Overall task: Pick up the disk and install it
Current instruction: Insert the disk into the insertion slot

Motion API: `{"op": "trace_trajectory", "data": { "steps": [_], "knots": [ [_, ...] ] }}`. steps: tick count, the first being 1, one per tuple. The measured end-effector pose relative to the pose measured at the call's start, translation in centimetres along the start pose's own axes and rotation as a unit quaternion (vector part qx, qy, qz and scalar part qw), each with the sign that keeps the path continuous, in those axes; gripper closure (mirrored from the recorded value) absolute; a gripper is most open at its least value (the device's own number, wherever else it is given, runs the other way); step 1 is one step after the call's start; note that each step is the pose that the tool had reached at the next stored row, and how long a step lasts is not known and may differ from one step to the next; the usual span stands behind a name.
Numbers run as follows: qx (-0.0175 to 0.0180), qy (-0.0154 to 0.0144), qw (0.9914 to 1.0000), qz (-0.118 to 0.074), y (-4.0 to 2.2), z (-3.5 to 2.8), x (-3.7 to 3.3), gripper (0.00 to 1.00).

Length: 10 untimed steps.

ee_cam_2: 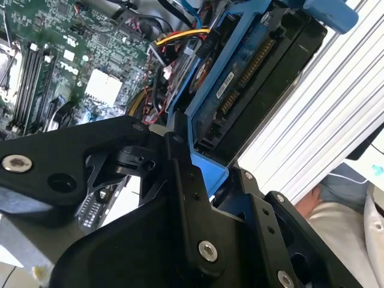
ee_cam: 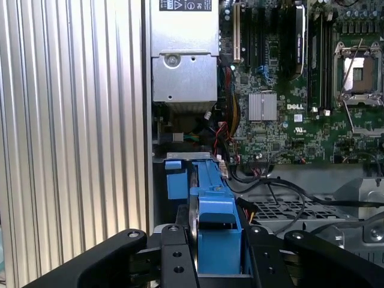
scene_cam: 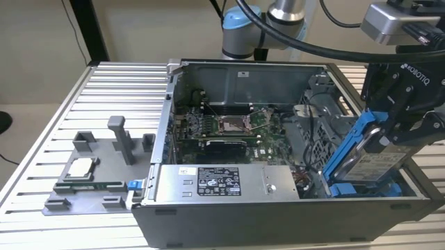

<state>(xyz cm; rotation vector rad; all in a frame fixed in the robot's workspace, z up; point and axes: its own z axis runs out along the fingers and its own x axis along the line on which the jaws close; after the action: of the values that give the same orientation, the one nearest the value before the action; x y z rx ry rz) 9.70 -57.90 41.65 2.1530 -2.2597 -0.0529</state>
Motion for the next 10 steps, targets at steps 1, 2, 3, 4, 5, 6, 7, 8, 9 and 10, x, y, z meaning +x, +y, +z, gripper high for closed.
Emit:
{"op": "trace_trajectory", "data": {
  "steps": [1, 2, 3, 4, 5, 6, 7, 8, 9, 10],
  "knots": [
    [0.0000, 0.0001, 1.00000, 0.000, 0.00, 0.00, 0.00, 1.00],
    [0.0000, 0.0001, 1.00000, 0.000, 0.00, 0.00, 0.00, 1.00],
    [0.0001, 0.0001, 1.00000, 0.000, 0.00, 0.00, 0.00, 1.00],
    [0.0000, 0.0002, 1.00000, 0.000, 0.00, -0.01, 0.00, 0.00],
    [0.0000, 0.0002, 1.00000, 0.000, 0.00, 0.00, 0.00, 0.00],
    [0.0000, 0.0003, 1.00000, 0.000, 0.00, 0.00, 0.00, 0.00],
    [0.0000, 0.0004, 1.00000, 0.000, 0.00, 0.00, 0.00, 0.00],
    [0.0000, 0.0004, 1.00000, 0.000, 0.00, 0.00, 0.00, 0.00],
    [0.0000, 0.0004, 1.00000, 0.000, 0.00, 0.00, 0.00, 0.00],
    [0.0000, 0.0004, 1.00000, 0.000, 0.00, 0.00, 0.00, 0.00]
  ]
}}
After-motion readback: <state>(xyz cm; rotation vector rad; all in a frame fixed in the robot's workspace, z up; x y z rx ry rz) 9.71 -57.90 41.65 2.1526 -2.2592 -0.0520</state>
